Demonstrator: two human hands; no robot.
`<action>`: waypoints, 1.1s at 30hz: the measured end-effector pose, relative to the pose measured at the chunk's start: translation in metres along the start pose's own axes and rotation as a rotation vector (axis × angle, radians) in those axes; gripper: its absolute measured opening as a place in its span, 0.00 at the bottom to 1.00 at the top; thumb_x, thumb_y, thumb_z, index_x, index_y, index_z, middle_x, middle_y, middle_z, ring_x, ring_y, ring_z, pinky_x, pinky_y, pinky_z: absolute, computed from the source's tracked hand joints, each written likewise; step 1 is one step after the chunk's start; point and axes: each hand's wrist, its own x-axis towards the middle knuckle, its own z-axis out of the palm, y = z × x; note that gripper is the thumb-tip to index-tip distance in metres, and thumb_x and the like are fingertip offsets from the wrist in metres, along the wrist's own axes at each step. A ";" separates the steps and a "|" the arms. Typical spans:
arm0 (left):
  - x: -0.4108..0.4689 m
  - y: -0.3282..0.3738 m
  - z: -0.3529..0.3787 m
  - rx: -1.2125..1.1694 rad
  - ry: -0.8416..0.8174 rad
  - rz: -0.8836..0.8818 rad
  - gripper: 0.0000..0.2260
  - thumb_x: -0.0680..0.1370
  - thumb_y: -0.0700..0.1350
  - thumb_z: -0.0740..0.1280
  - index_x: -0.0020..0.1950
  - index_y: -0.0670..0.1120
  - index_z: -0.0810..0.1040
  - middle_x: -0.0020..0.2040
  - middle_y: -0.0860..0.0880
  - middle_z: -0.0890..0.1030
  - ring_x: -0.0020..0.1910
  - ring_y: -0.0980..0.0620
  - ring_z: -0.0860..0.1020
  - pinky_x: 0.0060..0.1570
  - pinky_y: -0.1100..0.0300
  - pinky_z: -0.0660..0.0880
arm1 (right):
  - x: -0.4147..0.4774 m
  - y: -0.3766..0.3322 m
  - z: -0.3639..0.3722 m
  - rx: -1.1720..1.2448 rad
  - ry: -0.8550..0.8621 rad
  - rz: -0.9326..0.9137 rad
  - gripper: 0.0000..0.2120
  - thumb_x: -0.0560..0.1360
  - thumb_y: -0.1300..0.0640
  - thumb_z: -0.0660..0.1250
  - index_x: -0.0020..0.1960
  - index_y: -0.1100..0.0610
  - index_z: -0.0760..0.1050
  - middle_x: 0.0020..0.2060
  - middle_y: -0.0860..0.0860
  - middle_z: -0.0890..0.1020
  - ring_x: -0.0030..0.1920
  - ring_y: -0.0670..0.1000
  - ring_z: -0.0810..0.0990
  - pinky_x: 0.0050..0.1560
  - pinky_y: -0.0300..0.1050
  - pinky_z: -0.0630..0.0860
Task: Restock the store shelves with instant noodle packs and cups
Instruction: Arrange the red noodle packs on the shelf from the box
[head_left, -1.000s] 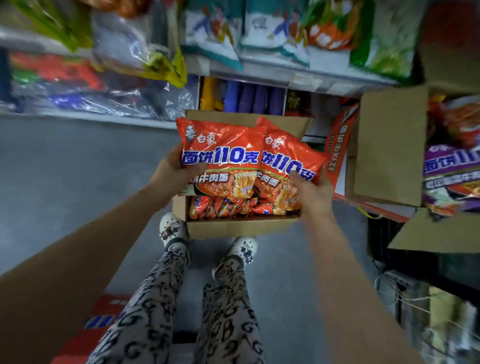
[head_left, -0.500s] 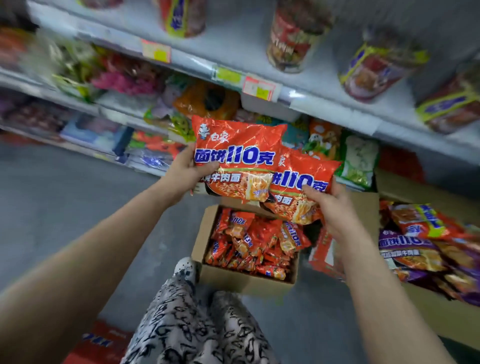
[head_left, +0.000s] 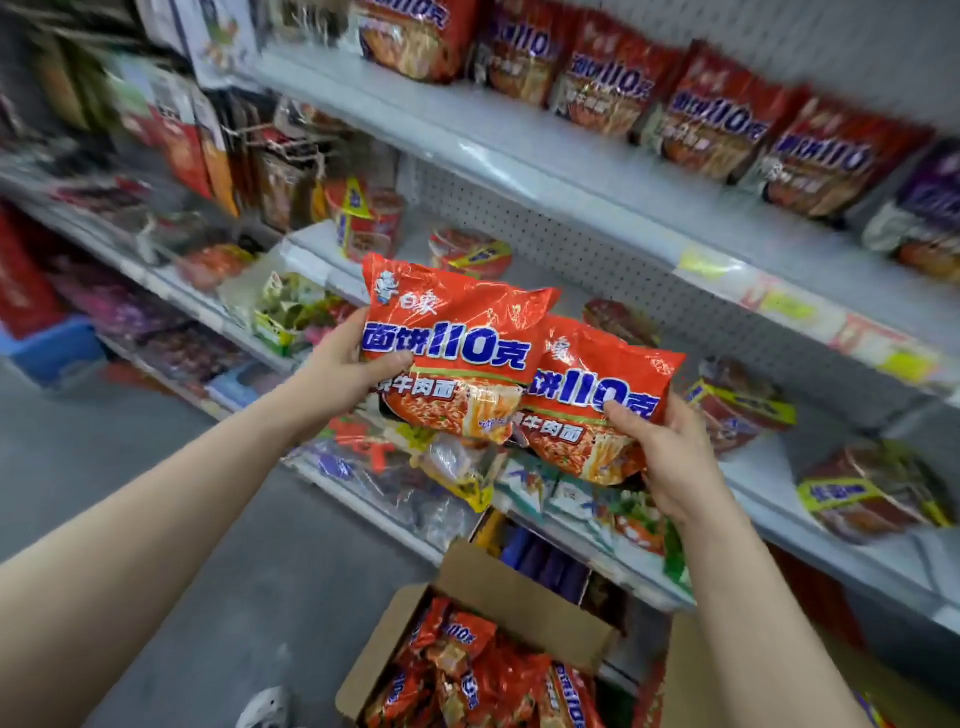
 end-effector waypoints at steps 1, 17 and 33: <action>0.003 0.007 -0.007 -0.007 0.008 0.016 0.23 0.76 0.40 0.69 0.70 0.45 0.69 0.59 0.48 0.82 0.57 0.50 0.82 0.54 0.55 0.80 | 0.004 -0.010 0.006 0.002 -0.003 -0.016 0.15 0.73 0.63 0.73 0.58 0.53 0.76 0.49 0.50 0.86 0.46 0.50 0.86 0.46 0.48 0.81; 0.151 0.090 -0.167 0.010 0.006 0.279 0.26 0.77 0.38 0.69 0.73 0.47 0.65 0.62 0.50 0.80 0.57 0.57 0.80 0.52 0.63 0.79 | 0.105 -0.126 0.158 0.021 0.114 -0.272 0.26 0.74 0.58 0.73 0.68 0.48 0.68 0.55 0.48 0.84 0.49 0.49 0.86 0.46 0.52 0.83; 0.280 0.145 -0.292 0.024 0.018 0.563 0.34 0.72 0.46 0.70 0.73 0.62 0.60 0.64 0.61 0.73 0.58 0.62 0.77 0.47 0.68 0.78 | 0.175 -0.221 0.254 -0.086 0.341 -0.551 0.34 0.74 0.60 0.72 0.69 0.32 0.62 0.63 0.47 0.77 0.57 0.49 0.82 0.44 0.55 0.84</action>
